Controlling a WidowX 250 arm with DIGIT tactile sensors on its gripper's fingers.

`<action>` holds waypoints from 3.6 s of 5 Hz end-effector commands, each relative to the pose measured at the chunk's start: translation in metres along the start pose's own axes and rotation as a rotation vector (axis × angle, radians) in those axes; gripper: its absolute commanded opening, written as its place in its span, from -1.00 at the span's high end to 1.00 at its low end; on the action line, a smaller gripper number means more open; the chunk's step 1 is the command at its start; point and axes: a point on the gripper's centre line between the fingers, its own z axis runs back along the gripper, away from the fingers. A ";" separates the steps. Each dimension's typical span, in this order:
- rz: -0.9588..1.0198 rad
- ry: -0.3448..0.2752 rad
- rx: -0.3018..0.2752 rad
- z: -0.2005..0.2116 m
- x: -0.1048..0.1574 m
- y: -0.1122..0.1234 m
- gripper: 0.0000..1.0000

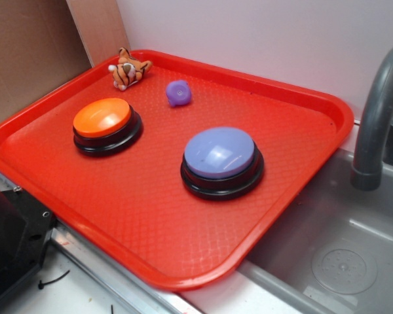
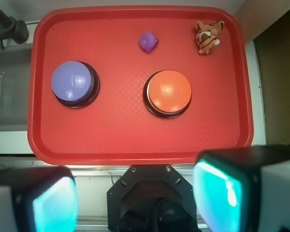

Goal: Push the purple button.

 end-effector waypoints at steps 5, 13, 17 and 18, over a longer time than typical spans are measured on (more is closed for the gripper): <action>-0.931 -0.109 -0.131 -0.132 0.087 -0.118 -1.00; -1.089 0.060 -0.091 -0.147 0.085 -0.127 -1.00; -1.021 0.076 -0.085 -0.118 0.076 -0.117 -1.00; -1.001 0.067 -0.068 -0.109 0.073 -0.115 -1.00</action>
